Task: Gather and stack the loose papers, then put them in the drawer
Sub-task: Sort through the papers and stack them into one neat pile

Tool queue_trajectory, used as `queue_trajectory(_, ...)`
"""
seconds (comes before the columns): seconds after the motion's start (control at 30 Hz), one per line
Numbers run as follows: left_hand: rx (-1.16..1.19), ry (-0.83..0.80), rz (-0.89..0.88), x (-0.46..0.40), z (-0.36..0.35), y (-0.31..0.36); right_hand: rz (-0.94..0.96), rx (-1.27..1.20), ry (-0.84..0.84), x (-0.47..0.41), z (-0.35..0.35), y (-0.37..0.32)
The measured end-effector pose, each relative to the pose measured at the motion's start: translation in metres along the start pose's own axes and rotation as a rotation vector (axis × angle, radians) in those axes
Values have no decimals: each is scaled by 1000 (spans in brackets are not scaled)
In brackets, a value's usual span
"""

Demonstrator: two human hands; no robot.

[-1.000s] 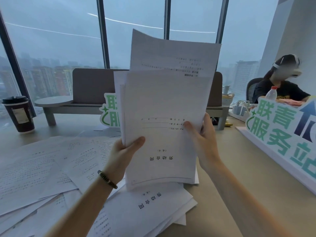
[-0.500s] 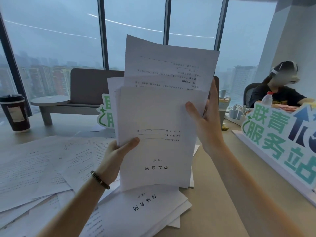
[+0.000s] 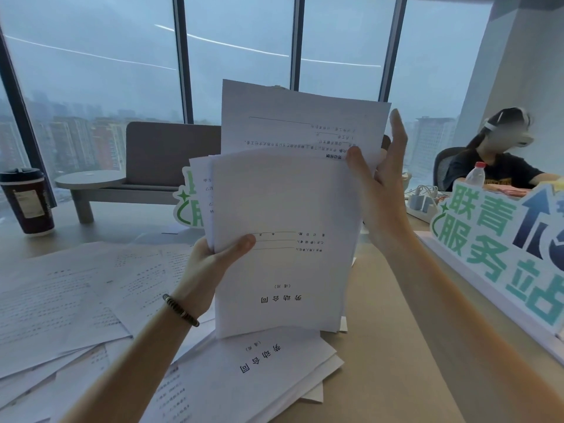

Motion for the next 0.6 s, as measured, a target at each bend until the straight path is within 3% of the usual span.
queue_trajectory(0.5, 16, -36, -10, -4, -3, 0, -38, 111, -21, -9, -4, -6)
queue_trajectory(0.6, 3, -36, 10, -4, -3, -1, 83, 126, 2, -7, -1, -12)
Point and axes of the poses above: each hand's wrist, its own x-axis away from the middle knuckle, its own z-axis out of the back of the hand, y = z × x, the point moved 6 cm from there along -x, towards the middle knuckle, and after that the axes turned 14 degrees about -z, right-handed, at the moved point
